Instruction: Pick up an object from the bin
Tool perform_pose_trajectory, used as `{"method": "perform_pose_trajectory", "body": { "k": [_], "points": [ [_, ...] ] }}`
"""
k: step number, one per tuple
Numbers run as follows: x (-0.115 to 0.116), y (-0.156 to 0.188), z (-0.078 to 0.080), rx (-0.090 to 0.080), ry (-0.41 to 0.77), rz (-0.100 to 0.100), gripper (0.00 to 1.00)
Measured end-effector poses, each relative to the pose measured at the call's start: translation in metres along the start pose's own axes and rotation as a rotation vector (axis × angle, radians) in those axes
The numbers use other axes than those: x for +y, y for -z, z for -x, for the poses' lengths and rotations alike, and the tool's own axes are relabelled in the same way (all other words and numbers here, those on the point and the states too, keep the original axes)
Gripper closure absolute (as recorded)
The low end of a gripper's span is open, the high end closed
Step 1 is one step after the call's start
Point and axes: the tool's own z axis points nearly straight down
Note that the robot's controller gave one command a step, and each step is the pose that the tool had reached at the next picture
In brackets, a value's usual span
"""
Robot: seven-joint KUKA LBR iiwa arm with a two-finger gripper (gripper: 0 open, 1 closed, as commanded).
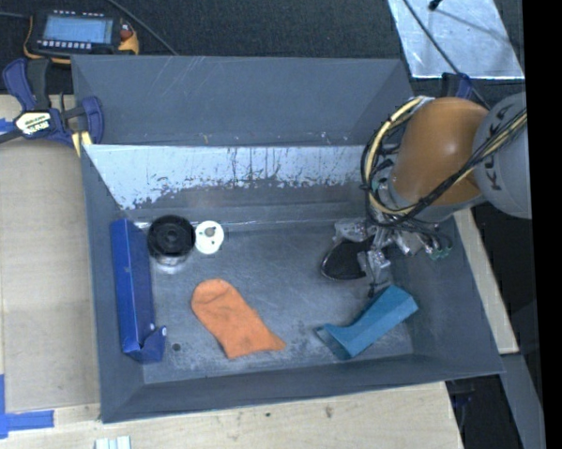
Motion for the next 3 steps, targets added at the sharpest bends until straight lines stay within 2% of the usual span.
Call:
{"method": "perform_pose_trajectory", "body": {
  "k": [1, 2, 3],
  "points": [
    [0.0, 0.0, 0.0, 0.0, 0.001, 0.0, 1.0],
    [-0.034, -0.002, 0.002, 0.005, -0.003, 0.009, 1.0],
    [-0.042, -0.002, -0.004, -0.003, -0.011, 0.015, 1.0]
  ]
}}
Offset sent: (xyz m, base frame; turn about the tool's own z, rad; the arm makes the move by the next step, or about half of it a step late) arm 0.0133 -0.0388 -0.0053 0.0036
